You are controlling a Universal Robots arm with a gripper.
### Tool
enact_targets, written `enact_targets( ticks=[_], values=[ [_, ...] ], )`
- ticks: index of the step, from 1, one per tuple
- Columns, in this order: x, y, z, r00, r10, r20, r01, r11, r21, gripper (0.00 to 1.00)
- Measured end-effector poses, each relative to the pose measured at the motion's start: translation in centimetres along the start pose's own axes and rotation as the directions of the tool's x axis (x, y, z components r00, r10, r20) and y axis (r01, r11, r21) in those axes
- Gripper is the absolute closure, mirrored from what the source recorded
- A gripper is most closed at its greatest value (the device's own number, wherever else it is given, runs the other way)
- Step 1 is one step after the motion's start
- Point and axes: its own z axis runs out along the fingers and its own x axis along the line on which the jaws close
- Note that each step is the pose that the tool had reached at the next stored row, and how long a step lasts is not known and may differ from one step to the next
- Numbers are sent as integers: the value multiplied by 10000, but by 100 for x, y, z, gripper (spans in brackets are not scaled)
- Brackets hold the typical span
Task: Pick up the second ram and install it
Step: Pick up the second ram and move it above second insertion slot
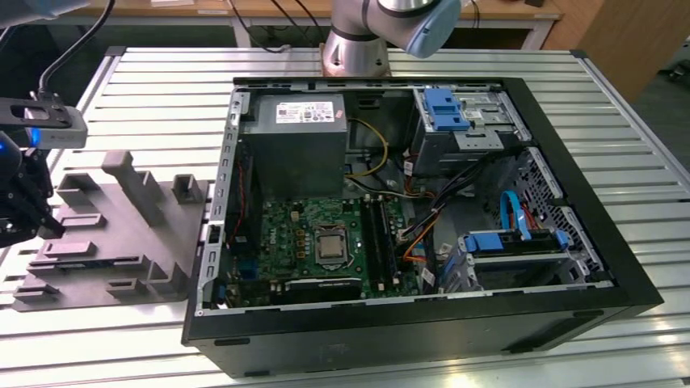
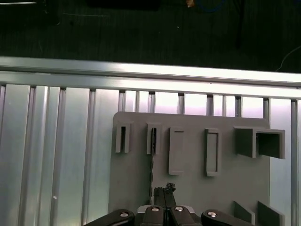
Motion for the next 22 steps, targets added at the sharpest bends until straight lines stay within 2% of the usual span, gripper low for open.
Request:
enact_targets(
  ticks=[10,16,22],
  values=[
    [99,-24,126,10000,-3,0,3,10000,0,90],
    [117,-71,197,10000,87,13,-87,10000,5,90],
    [120,-71,247,9999,102,23,-102,9999,4,90]
  ],
)
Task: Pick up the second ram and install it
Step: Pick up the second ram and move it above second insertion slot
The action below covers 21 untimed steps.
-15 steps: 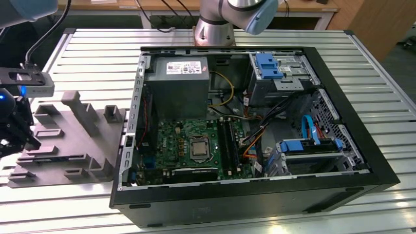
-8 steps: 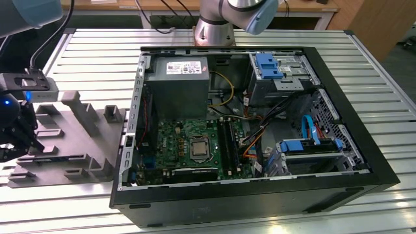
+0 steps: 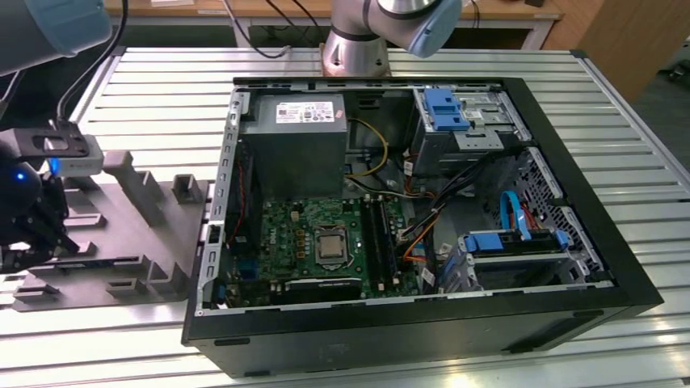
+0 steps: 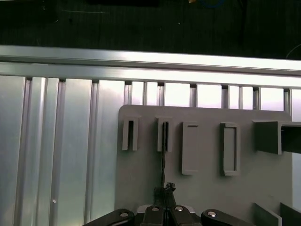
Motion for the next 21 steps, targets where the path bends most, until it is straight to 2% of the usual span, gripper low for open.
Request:
enact_targets(
  ticks=[5,11,14,21],
  values=[
    [0,39,40,10000,-2,15,2,10000,5,90],
    [4,45,131,10000,-4,25,4,10000,7,90],
    [4,48,143,10000,-5,77,5,10000,9,90],
    [6,48,181,10000,-8,83,8,10000,8,90]
  ],
)
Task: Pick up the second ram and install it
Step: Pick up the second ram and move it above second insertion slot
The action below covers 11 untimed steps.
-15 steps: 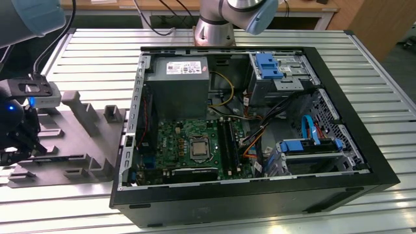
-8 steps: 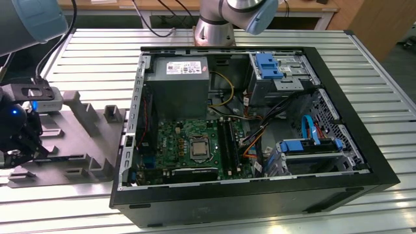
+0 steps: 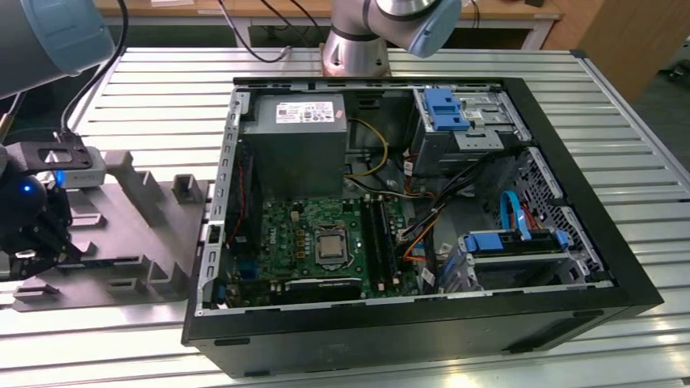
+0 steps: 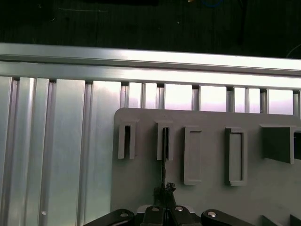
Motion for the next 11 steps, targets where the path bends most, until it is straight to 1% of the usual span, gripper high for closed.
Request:
enact_targets(
  ticks=[6,8,9,10,11],
  values=[
    [-1,0,2,10000,1,1,-1,10000,2,89],
    [0,0,2,10000,1,1,-1,10000,2,77],
    [-1,0,2,10000,0,1,0,10000,1,77],
    [0,0,2,10000,0,1,0,10000,2,71],
    [0,0,2,10000,1,1,-1,10000,1,71]
  ],
)
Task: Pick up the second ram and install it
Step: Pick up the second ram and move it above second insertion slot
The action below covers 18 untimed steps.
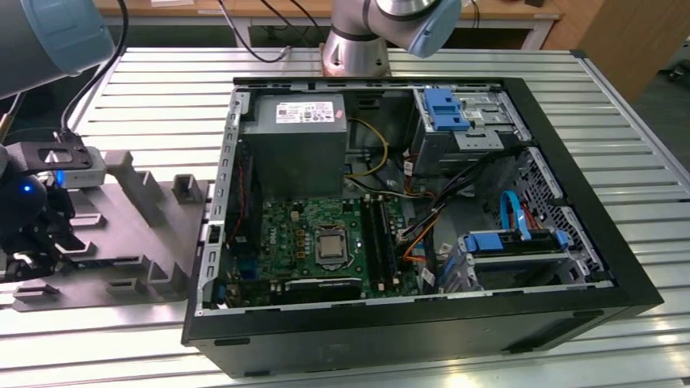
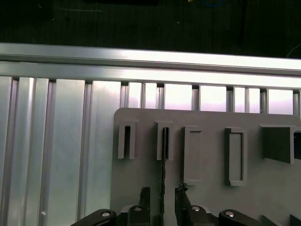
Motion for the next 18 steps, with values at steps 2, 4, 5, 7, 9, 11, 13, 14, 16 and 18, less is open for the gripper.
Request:
enact_targets(
  ticks=[2,4,5,7,9,11,13,14,16,18],
  values=[
    [0,0,0,10000,0,0,0,10000,0,64],
    [1,-1,21,10000,-1,5,1,10000,6,64],
    [2,0,36,10000,-1,2,1,10000,2,64],
    [4,3,72,10000,-6,1,6,10000,1,64],
    [5,6,99,10000,-24,-1,24,10000,-1,64],
    [6,9,123,10000,-69,-2,69,10000,-2,64],
    [5,10,138,9999,-130,-5,130,9999,-6,64],
    [1,11,142,9999,-150,-7,150,9999,-9,64],
    [-10,13,151,9998,-181,-7,181,9998,-8,64],
    [-14,16,156,9998,-207,-9,207,9998,-10,64]
  ],
)
